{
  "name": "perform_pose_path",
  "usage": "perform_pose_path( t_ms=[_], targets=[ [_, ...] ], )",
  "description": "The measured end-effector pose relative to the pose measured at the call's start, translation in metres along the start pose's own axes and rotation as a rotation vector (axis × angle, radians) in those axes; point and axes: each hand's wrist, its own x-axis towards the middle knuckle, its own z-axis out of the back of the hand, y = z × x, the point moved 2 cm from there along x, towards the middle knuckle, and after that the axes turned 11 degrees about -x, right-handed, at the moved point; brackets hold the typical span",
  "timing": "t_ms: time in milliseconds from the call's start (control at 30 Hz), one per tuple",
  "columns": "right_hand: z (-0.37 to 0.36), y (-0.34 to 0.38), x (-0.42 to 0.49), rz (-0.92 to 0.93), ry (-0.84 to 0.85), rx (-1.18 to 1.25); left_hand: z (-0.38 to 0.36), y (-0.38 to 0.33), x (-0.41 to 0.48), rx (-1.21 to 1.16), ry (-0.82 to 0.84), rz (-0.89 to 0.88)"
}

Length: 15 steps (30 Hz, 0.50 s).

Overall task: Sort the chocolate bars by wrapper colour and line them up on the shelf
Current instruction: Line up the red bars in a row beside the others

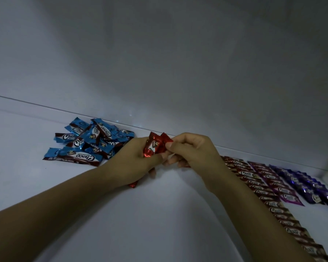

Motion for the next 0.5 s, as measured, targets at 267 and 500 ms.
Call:
perform_pose_path(
  t_ms=[267, 500],
  targets=[
    [0.017, -0.004, 0.003, -0.033, -0.098, 0.072, 0.003, 0.002, 0.000, -0.199, -0.196, 0.090],
    [0.017, -0.005, 0.003, 0.038, -0.082, 0.060, 0.005, 0.003, 0.002, -0.296, -0.324, 0.088]
  ],
)
